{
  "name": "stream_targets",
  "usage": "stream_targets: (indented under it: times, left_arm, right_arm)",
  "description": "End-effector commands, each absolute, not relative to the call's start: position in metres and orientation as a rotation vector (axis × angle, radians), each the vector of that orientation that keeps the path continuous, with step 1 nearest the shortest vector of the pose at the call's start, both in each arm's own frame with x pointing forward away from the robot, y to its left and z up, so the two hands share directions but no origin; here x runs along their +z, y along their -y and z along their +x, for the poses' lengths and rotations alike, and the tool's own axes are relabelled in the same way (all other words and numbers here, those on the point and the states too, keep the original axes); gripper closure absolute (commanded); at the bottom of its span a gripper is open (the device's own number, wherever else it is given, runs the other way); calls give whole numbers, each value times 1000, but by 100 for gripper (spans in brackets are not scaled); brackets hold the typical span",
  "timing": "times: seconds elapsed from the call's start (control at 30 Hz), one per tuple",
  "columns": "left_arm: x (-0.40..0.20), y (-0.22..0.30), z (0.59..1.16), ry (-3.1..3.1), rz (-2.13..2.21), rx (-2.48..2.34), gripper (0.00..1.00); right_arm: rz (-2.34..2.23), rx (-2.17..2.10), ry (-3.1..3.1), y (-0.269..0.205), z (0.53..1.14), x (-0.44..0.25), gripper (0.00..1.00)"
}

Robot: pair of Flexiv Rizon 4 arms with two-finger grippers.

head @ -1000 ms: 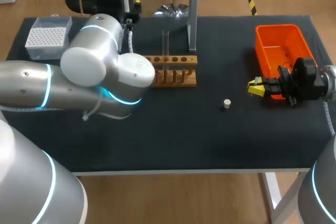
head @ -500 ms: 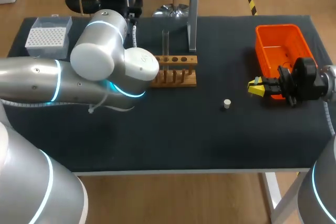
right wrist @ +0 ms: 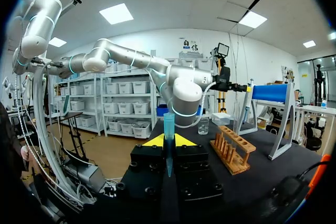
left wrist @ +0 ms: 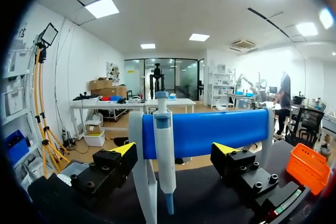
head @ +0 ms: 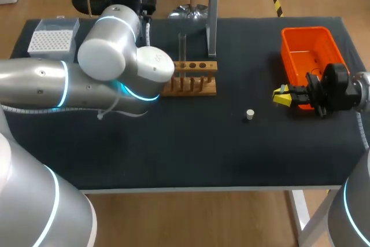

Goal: Invert the test tube, pick up the pipette, mount the tip to pipette, aspirate from beaker and dispense into the tube, eject the tip, return the pipette, and cap with the stopper.

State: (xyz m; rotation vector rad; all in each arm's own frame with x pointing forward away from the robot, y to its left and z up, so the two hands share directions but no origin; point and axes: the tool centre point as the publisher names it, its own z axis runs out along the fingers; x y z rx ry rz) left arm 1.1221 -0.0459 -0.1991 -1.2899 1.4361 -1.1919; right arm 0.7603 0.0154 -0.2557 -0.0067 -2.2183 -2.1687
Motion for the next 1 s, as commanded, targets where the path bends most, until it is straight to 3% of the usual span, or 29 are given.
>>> stream_targets:
  times: [0.03, 0.1, 0.17, 0.63, 1.0]
  left_arm:
    - [-198, 46, 1128, -1449, -1292, -1187, 21]
    - [-198, 46, 1129, -1458, -1289, -1186, 23]
    - [-198, 46, 1131, -1463, -1289, -1185, 35]
    - [-198, 40, 1138, -1492, -1289, -1176, 46]
    - [-198, 40, 1145, -1502, -1287, -1172, 49]
  right_arm:
    - [-9, -2169, 2223, -16, 759, -255, 100]
    - [-9, -2169, 2223, -16, 759, -255, 100]
    - [-9, -2169, 2223, -16, 759, -255, 100]
    - [-9, -2169, 2223, -16, 759, -255, 100]
    - [-9, -2169, 2223, -16, 759, -255, 100]
